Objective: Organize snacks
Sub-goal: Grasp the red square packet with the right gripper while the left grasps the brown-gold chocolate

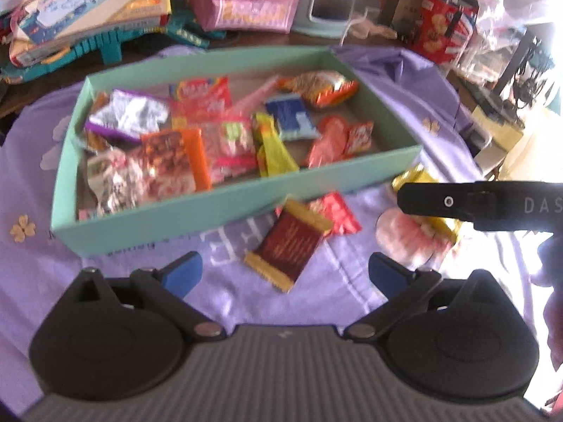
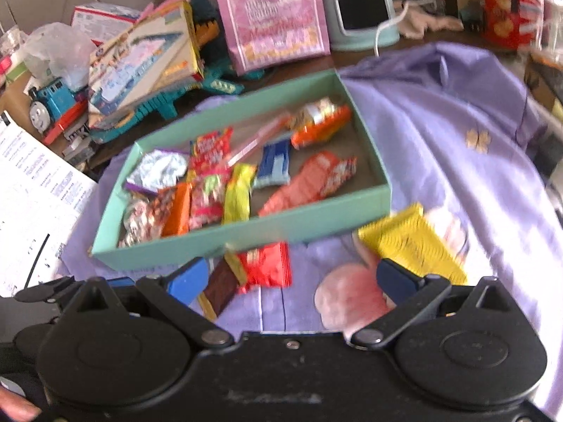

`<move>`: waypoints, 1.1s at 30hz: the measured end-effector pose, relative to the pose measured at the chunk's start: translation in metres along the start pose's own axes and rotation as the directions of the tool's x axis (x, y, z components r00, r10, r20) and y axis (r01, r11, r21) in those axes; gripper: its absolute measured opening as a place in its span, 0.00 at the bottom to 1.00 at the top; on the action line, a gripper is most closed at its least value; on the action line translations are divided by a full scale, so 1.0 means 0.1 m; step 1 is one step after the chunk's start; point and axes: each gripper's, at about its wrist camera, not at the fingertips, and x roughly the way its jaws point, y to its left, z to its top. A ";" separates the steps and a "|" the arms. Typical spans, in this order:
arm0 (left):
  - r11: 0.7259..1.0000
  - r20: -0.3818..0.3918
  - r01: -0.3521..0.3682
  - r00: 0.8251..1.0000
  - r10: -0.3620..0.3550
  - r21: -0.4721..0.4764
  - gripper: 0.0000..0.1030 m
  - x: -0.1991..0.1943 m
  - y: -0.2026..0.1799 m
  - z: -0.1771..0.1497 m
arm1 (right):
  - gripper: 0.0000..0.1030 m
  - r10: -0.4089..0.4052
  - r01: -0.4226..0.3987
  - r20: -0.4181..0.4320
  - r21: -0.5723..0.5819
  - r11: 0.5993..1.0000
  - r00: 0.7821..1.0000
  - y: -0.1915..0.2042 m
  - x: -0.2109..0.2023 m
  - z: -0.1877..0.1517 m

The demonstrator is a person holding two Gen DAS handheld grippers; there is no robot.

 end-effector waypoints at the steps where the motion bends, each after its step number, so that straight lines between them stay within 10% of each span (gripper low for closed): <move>1: 1.000 -0.010 -0.002 1.000 0.002 0.003 1.00 0.04 0.01 -0.02 | 1.00 -0.002 0.002 -0.011 0.003 1.000 1.000 0.00 0.04 -0.01; 20: 0.999 -0.046 -0.005 0.999 0.007 0.045 0.77 0.65 -0.02 0.05 | 0.84 0.005 0.002 -0.075 0.086 0.996 0.997 -0.04 0.51 0.00; 25: 0.998 -0.032 -0.013 0.999 0.015 0.064 0.41 0.61 0.02 0.07 | 0.83 0.009 -0.003 -0.087 0.071 0.997 0.996 0.02 0.56 0.00; 33: 0.998 -0.049 -0.049 0.998 0.047 -0.042 0.41 0.47 0.39 0.00 | 0.78 0.014 -0.014 -0.105 0.004 1.000 0.994 0.27 0.69 0.00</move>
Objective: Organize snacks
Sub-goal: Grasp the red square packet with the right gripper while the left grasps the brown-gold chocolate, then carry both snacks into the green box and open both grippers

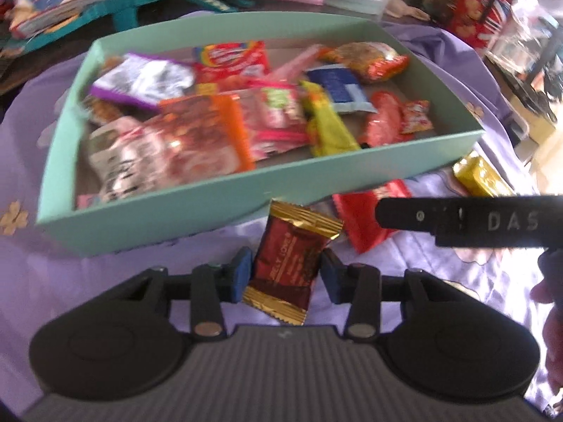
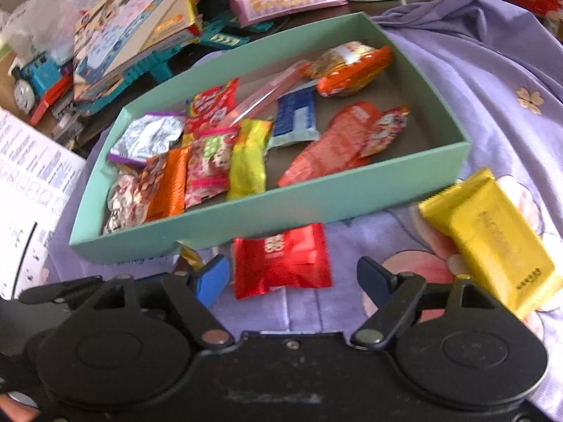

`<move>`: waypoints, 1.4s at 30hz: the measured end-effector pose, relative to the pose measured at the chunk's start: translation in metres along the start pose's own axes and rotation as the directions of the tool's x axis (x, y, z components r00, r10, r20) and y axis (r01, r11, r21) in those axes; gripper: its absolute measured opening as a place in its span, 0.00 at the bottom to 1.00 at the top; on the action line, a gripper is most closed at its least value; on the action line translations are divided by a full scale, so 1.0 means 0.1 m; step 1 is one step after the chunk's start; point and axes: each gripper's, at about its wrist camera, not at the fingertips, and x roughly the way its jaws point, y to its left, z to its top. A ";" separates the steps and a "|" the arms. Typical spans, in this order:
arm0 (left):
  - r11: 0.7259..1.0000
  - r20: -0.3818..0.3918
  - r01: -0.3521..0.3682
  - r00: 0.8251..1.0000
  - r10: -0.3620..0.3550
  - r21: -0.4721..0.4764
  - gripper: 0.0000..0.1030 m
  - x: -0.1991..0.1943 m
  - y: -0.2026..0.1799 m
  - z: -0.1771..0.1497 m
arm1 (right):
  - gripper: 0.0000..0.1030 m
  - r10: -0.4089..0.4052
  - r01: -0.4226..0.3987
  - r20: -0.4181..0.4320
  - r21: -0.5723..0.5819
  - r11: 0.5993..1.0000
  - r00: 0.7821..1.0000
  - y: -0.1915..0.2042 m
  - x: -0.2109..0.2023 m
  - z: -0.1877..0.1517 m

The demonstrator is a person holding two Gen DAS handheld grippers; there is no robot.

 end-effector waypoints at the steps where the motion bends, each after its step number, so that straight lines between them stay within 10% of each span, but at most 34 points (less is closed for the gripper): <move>1: 1.000 0.000 0.001 1.000 -0.001 -0.011 0.41 -0.01 0.05 -0.01 | 0.78 -0.003 0.003 -0.004 -0.008 1.000 1.000 0.03 0.03 0.00; 17: 0.995 0.018 0.045 0.999 -0.044 -0.084 0.42 -0.07 0.38 -0.07 | 0.78 -0.107 0.109 0.022 -0.164 0.980 0.994 0.43 0.31 -0.08; 26: 0.997 0.031 0.025 0.999 -0.022 -0.079 0.42 -0.09 0.35 -0.10 | 0.46 -0.109 0.118 0.048 -0.279 0.953 0.993 0.56 0.26 -0.22; 42: 0.997 0.030 0.032 0.999 -0.030 -0.064 0.36 -0.31 0.19 -0.20 | 0.23 -0.065 0.076 0.051 -0.240 0.968 0.997 0.42 -0.18 -0.31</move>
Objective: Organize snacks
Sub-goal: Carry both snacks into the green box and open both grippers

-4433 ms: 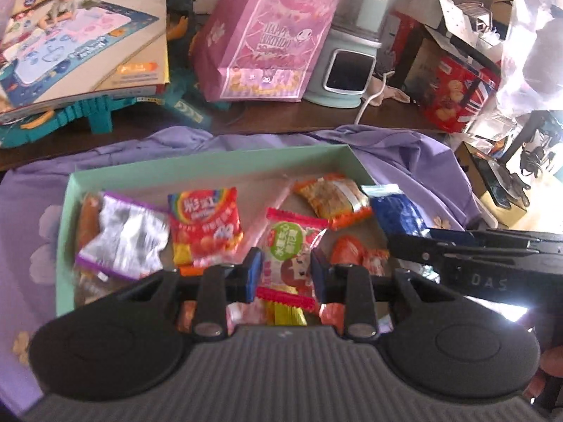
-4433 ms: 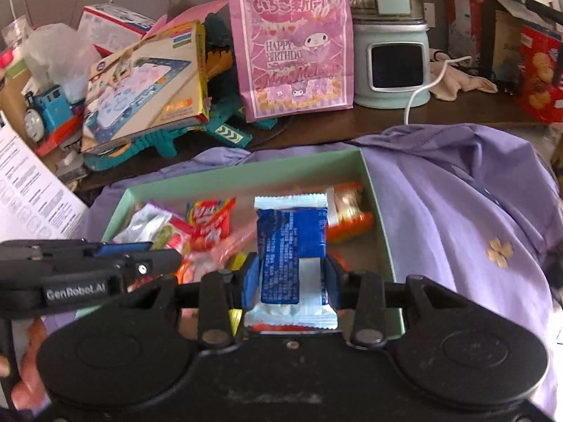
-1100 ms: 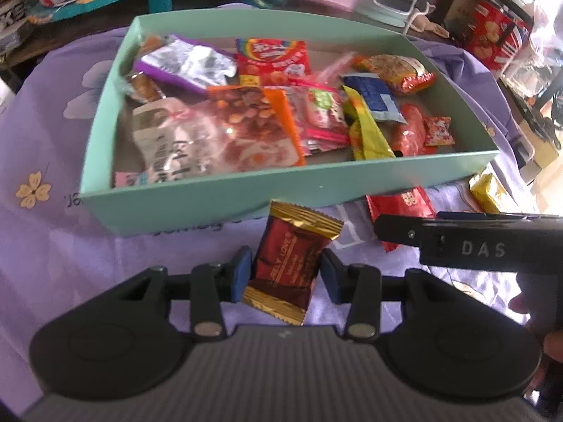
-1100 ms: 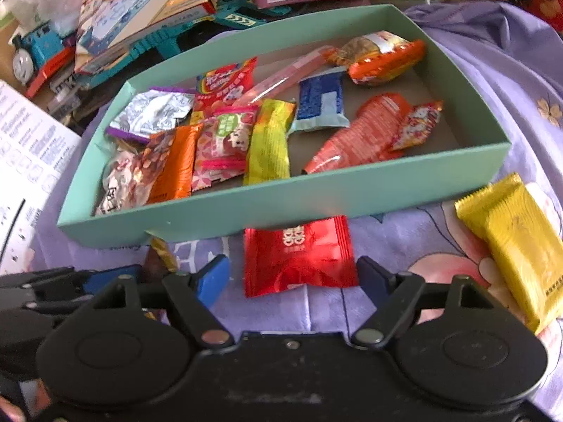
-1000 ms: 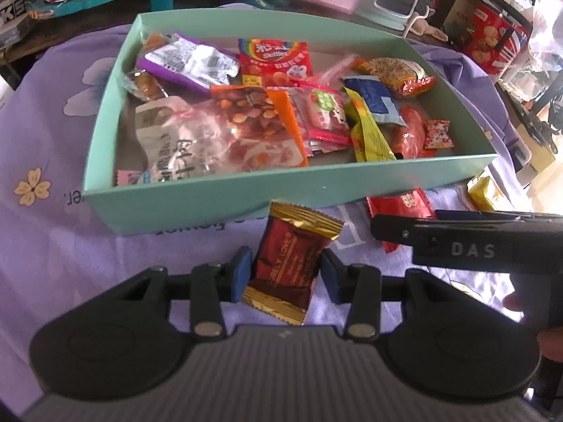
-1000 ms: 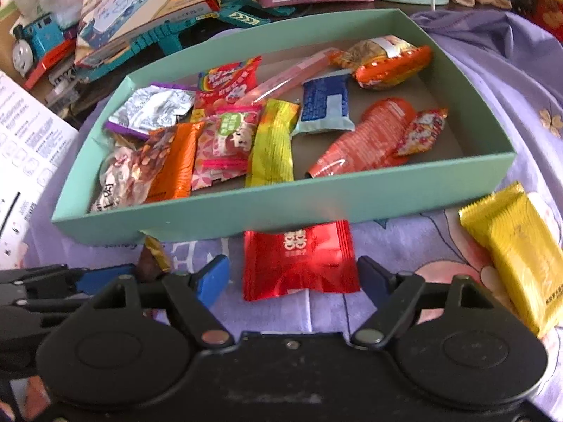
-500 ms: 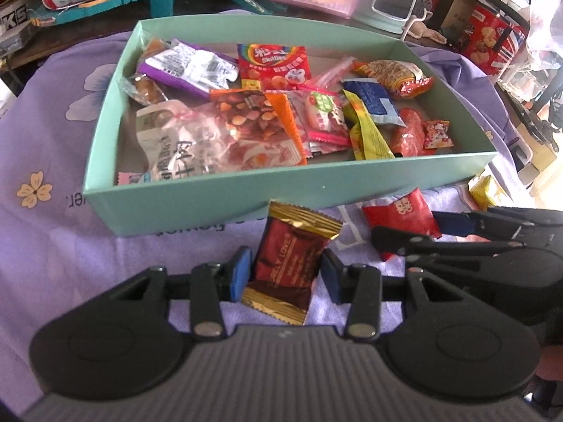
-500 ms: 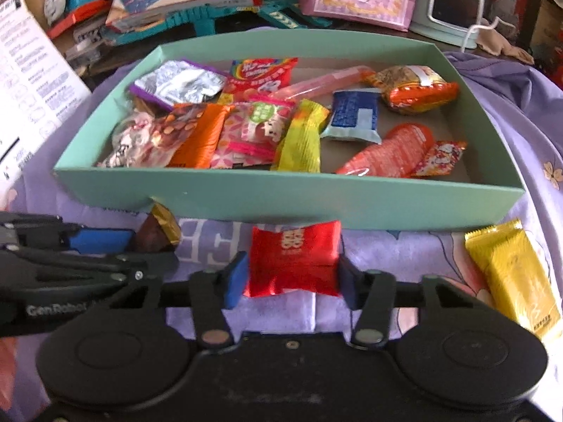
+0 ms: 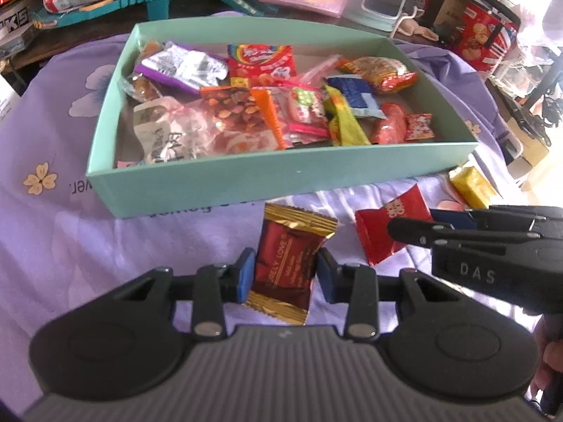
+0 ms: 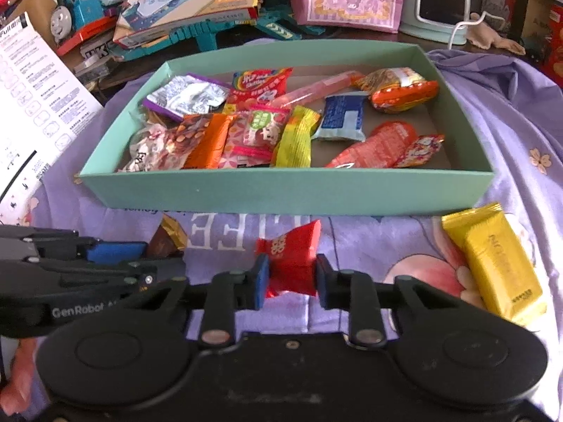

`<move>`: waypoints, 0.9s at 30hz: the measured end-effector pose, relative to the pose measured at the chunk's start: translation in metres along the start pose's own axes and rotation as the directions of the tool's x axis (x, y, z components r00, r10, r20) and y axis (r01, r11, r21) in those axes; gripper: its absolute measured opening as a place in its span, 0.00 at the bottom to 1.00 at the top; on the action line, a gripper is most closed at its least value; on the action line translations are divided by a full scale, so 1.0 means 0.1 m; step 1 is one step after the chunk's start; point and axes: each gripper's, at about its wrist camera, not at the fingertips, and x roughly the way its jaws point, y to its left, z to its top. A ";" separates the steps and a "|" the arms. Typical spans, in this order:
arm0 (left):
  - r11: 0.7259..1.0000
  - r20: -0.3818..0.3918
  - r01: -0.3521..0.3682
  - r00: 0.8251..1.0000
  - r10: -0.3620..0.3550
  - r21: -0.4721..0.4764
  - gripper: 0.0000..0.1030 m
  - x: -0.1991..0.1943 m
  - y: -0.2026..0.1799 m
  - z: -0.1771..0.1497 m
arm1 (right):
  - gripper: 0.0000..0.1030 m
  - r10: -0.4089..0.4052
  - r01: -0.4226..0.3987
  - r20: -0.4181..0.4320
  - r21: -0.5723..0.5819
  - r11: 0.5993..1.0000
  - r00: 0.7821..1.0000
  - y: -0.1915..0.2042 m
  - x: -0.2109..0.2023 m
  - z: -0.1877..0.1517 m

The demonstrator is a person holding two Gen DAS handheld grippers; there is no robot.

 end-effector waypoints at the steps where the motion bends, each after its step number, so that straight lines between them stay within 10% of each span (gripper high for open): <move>1: 1.000 0.003 0.004 1.000 -0.004 0.005 0.36 -0.03 -0.02 0.00 | 0.22 -0.001 0.001 0.005 0.003 1.000 1.000 -0.01 -0.04 0.00; 21: 1.000 -0.013 -0.005 1.000 0.005 -0.011 0.36 -0.23 0.03 -0.19 | 0.24 0.103 -0.103 -0.039 0.000 0.995 0.994 0.07 -0.05 0.03; 27: 1.000 -0.023 -0.003 1.000 0.002 -0.027 0.36 -0.16 0.08 -0.16 | 0.25 0.025 -0.025 -0.062 0.000 1.000 0.998 0.06 0.17 -0.03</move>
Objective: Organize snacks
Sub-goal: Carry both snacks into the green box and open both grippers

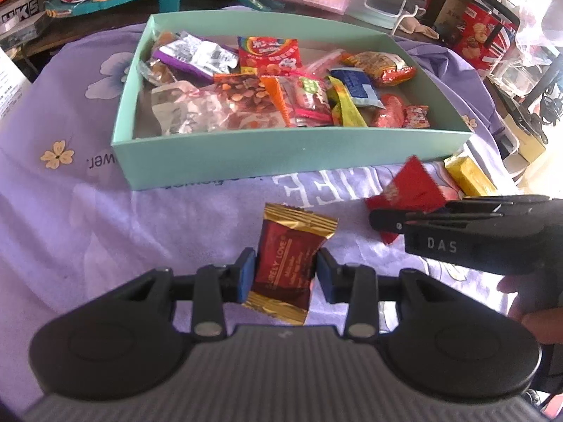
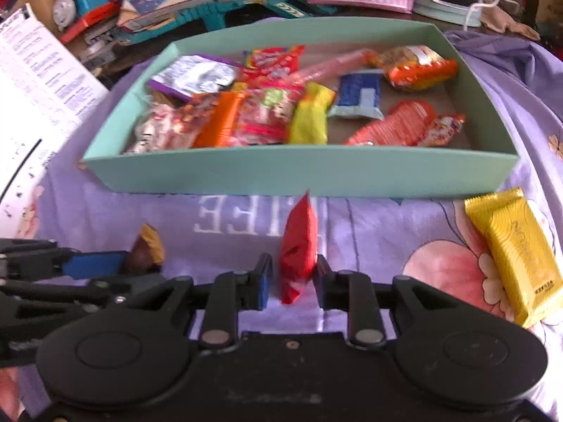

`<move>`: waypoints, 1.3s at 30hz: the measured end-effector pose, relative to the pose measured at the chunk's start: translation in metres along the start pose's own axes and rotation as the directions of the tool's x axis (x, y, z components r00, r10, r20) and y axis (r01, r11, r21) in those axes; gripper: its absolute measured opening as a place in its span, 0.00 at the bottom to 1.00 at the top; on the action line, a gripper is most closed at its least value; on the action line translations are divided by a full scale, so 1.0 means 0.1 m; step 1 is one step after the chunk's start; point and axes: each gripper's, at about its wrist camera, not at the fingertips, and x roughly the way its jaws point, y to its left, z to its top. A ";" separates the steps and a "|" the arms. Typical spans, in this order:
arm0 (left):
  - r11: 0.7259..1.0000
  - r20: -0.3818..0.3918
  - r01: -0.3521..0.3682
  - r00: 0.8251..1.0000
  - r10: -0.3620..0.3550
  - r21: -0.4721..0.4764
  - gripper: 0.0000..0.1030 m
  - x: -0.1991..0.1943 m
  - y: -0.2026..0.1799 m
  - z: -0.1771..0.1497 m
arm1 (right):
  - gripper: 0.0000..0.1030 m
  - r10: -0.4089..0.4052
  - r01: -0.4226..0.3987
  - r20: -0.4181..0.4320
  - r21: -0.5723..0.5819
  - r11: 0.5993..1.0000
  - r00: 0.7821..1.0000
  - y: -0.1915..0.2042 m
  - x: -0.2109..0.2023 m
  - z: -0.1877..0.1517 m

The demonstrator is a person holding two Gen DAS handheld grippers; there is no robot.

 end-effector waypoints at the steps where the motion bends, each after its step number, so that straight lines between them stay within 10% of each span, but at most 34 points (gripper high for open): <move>1: 1.000 -0.003 0.000 1.000 0.000 -0.002 0.36 0.02 0.01 0.01 | 0.23 -0.010 0.010 0.011 0.000 1.000 1.000 -0.01 0.01 -0.01; 19: 0.995 0.069 0.091 0.993 -0.093 0.030 0.36 -0.29 -0.23 0.30 | 0.18 0.015 -0.018 0.117 0.029 0.999 0.993 -0.28 -0.70 0.15; 39: 0.993 0.144 0.048 0.988 -0.064 0.109 0.36 0.35 -0.71 2.06 | 0.18 -0.025 0.007 0.157 0.115 0.993 0.987 -1.03 -0.32 1.28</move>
